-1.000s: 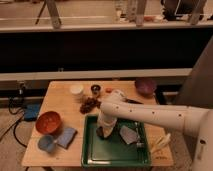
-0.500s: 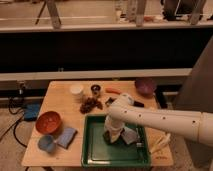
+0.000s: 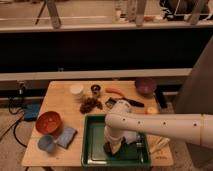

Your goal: Wipe tray with eraser

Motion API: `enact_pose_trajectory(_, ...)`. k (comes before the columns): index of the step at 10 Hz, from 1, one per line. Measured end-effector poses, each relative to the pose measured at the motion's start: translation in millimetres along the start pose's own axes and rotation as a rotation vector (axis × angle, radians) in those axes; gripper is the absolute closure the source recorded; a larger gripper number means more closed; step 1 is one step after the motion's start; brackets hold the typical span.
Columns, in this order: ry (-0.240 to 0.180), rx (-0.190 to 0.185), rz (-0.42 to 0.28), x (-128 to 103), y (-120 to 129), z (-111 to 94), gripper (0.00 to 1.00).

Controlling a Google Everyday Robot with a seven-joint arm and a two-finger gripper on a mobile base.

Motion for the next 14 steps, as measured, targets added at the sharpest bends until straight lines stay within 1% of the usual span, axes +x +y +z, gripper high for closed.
enact_pose_trajectory(1,-0.009,-0.016,-0.031,-9,1,4,1.00)
enact_pose_trajectory(2,-0.017,-0.024,-0.057,-18,1,6,1.00)
enact_pose_trajectory(3,-0.026,-0.024,-0.089,-28,-1,5,1.00)
enact_pose_trajectory(4,-0.039,-0.017,-0.119,-38,-5,3,1.00)
enact_pose_trajectory(5,-0.058,-0.006,-0.157,-54,-15,3,1.00)
enact_pose_trajectory(6,-0.074,0.008,-0.192,-69,-25,1,1.00)
enact_pose_trajectory(7,-0.088,0.033,-0.215,-79,-35,-3,1.00)
enact_pose_trajectory(8,-0.092,0.049,-0.219,-80,-45,-5,1.00)
enact_pose_trajectory(9,-0.089,0.070,-0.220,-75,-59,-5,1.00)
enact_pose_trajectory(11,-0.066,0.102,-0.213,-62,-81,-6,1.00)
enact_pose_trajectory(12,-0.047,0.126,-0.198,-48,-96,-7,1.00)
enact_pose_trajectory(14,-0.018,0.154,-0.168,-26,-114,-7,1.00)
